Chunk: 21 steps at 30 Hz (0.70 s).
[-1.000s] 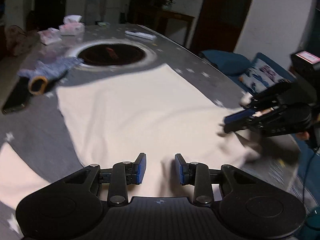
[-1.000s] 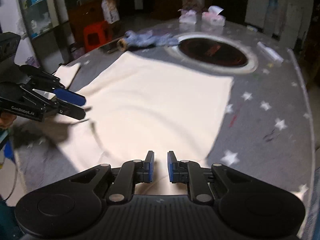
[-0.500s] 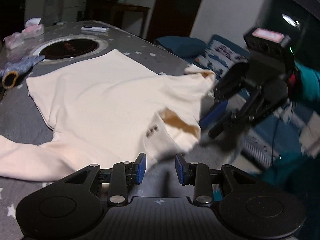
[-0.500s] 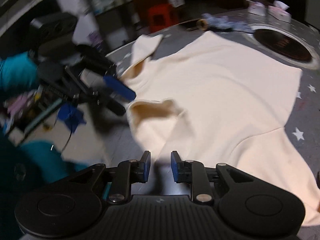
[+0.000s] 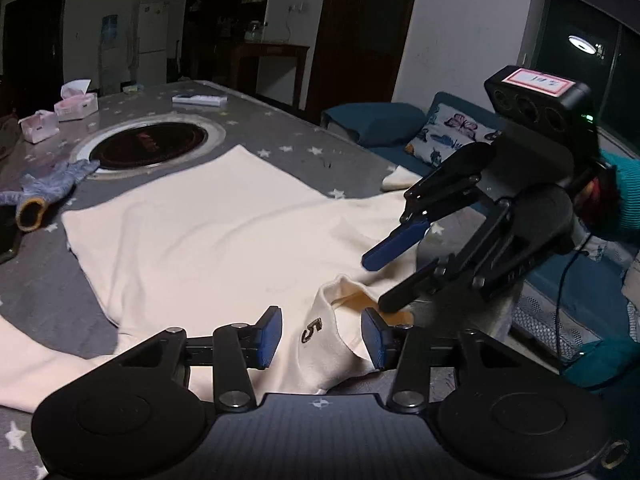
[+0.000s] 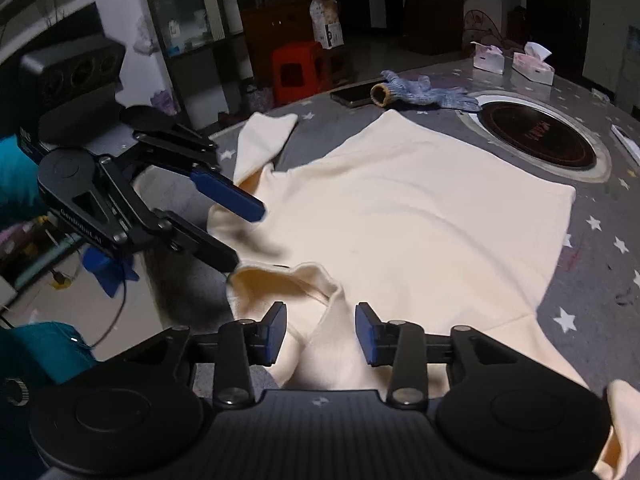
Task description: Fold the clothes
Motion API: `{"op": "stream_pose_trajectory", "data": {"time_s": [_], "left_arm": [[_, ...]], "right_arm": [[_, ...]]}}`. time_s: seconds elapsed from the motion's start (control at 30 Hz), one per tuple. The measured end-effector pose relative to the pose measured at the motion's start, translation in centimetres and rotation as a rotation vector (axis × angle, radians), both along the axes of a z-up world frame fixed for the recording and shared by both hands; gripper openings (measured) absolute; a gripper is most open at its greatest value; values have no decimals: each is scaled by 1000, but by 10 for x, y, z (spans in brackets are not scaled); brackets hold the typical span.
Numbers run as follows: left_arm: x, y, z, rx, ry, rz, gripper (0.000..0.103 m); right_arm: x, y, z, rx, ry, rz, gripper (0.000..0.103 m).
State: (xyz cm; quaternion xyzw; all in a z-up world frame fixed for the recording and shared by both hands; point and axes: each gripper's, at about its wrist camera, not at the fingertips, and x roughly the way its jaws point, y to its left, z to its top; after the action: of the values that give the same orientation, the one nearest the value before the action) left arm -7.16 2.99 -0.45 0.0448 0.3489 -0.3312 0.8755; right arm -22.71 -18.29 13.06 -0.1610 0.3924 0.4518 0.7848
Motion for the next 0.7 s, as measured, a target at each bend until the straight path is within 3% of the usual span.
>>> {"op": "stream_pose_trajectory", "data": {"time_s": [0.1, 0.13, 0.17, 0.2, 0.3, 0.47, 0.6, 0.7], "left_arm": [[4, -10, -10, 28, 8, -10, 45], [5, -14, -13, 41, 10, -13, 36], [6, -16, -16, 57, 13, -15, 28], [6, -17, -19, 63, 25, -22, 17], [-2, -12, -17, 54, 22, -41, 7], [-18, -6, -16, 42, 23, -104, 4], [-27, -9, -26, 63, 60, -139, 4], [-30, 3, -12, 13, 25, -148, 5]], "right_arm": [[-3, 13, -11, -31, -45, -5, 36], [-4, 16, -14, -41, -59, -8, 36], [-5, 18, -16, -53, -68, -10, 30], [-5, 20, -18, -64, -78, -12, 16], [-8, 22, -19, -83, -92, -11, 5], [-26, 11, -5, -85, -68, 80, 2], [-40, 12, -14, -108, -25, 146, 2], [-43, 8, -7, -62, -8, 138, 5]]}}
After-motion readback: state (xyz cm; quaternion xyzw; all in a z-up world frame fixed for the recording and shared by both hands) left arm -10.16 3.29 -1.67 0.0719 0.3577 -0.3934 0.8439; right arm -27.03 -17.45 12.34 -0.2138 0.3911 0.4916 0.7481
